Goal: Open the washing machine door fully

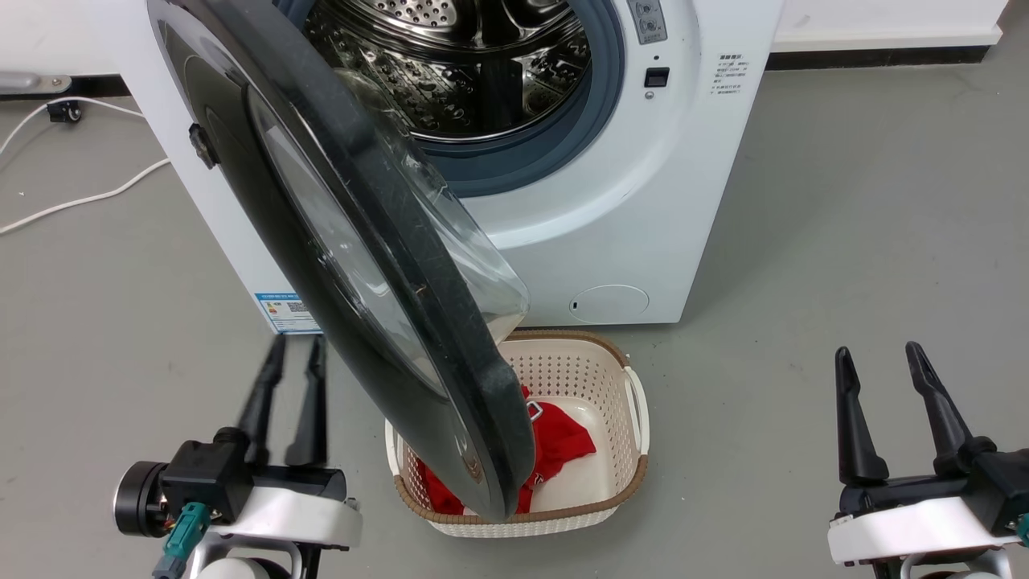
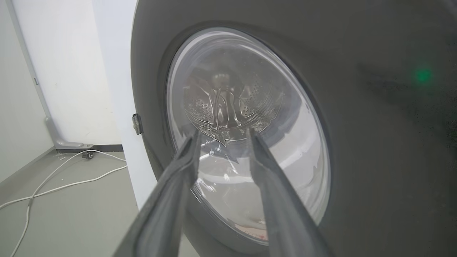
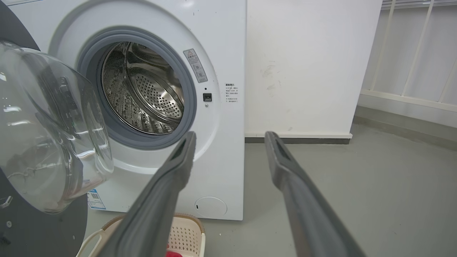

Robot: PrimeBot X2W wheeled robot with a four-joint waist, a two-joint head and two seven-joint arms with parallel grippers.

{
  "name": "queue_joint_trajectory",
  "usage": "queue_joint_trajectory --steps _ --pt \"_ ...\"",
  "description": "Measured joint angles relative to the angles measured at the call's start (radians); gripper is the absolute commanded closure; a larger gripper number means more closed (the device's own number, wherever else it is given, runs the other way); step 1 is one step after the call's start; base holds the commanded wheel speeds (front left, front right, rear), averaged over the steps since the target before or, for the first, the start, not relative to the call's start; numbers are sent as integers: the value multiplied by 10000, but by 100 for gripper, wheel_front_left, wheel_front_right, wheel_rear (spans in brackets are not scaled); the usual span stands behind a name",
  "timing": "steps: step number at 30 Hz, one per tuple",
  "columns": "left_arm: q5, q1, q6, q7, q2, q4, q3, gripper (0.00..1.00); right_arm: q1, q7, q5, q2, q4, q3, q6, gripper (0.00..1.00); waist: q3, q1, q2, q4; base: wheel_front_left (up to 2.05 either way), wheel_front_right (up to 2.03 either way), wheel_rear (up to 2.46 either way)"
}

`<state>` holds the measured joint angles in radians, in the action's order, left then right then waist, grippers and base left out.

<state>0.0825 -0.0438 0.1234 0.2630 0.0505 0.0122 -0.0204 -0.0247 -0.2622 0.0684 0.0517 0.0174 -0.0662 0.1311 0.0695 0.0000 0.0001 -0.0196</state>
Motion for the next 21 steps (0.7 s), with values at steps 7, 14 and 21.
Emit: queue_joint_trajectory --steps 7,14,21 --pt "136 -2 15 -2 0 -326 -13 100 1 -2 15 0 0 -10 0 0 6 0 0 58 0 0 0" --pt "213 -337 -92 0 0 -2046 -263 100 12 -4 92 0 -58 -27 0 0 42 0 0 141 0 0 0" --pt "46 -1016 -119 0 2 -4535 -115 100 42 -8 119 0 -142 -8 0 0 51 0 0 148 0 0 0"
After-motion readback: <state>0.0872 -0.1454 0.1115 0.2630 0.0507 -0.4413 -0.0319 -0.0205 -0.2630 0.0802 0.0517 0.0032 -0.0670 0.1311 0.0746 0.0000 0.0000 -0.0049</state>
